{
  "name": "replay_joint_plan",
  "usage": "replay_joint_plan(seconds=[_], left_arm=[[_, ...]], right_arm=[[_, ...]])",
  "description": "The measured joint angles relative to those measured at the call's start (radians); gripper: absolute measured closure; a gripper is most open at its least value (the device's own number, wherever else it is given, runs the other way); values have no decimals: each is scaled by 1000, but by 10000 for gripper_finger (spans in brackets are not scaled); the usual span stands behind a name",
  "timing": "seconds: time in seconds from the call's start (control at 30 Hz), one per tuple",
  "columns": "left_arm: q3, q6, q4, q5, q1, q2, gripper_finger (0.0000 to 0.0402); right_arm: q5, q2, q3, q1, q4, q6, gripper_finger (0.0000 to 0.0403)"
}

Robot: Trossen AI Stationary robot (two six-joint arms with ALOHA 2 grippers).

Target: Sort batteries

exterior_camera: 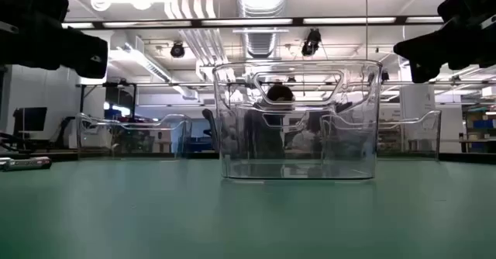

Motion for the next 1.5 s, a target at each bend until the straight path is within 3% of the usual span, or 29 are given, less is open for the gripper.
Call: replay_joint_plan(seconds=[0.97, 1.07, 1.17, 1.23, 1.33, 1.5], left_arm=[[0, 0, 0, 0, 0, 0, 394], [0, 0, 0, 0, 0, 0, 394], [0, 0, 0, 0, 0, 0, 394], [0, 0, 0, 0, 0, 0, 394], [0, 0, 0, 0, 0, 0, 394], [0, 0, 0, 0, 0, 0, 394]], right_arm=[[0, 0, 0, 0, 1, 0, 390], [11, 6, 0, 0, 87, 12, 390], [15, 9, 0, 0, 244, 204, 390], [71, 18, 0, -5, 295, 319, 390], [148, 68, 0, -6, 217, 542, 390], [120, 238, 5, -4, 188, 871, 390]])
